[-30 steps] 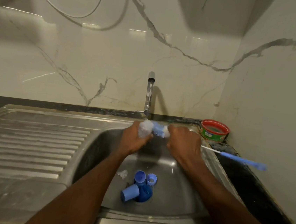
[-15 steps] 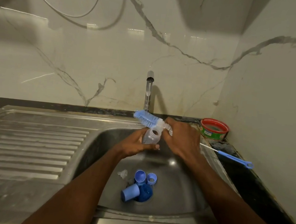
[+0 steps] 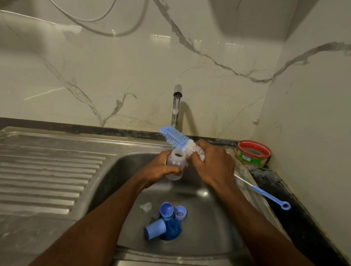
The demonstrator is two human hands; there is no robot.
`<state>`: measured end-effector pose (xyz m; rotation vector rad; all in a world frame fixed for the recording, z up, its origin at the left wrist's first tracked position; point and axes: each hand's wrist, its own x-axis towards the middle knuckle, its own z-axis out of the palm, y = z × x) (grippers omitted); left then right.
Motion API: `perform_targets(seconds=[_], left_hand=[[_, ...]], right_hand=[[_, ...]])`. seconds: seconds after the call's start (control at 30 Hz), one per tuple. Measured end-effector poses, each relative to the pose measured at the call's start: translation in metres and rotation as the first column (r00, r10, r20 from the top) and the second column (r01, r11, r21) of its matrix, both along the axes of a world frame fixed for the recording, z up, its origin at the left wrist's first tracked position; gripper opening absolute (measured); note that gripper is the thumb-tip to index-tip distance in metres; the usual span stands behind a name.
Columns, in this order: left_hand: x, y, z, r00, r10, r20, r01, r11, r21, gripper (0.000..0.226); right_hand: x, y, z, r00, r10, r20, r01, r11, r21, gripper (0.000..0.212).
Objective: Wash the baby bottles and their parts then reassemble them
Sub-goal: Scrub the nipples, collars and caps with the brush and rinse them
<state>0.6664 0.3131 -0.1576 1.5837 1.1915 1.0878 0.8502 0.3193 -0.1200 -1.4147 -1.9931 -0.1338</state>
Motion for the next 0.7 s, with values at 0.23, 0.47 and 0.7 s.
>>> perform_targets(seconds=[0.23, 0.47, 0.7], left_hand=[[-0.007, 0.004, 0.000, 0.995, 0.094, 0.041, -0.094, 0.996, -0.012, 0.040], [0.001, 0.005, -0.001, 0.996, 0.087, -0.002, -0.086, 0.996, 0.023, 0.038], [0.002, 0.003, 0.000, 0.993, 0.116, 0.018, -0.115, 0.993, -0.027, 0.031]], right_hand=[[0.020, 0.000, -0.010, 0.999, 0.034, -0.020, -0.033, 0.999, 0.032, 0.035], [0.007, -0.001, -0.002, 0.999, 0.039, -0.026, -0.039, 0.999, -0.017, 0.033], [0.012, -0.010, -0.002, 0.999, -0.037, 0.002, 0.037, 0.998, -0.042, 0.031]])
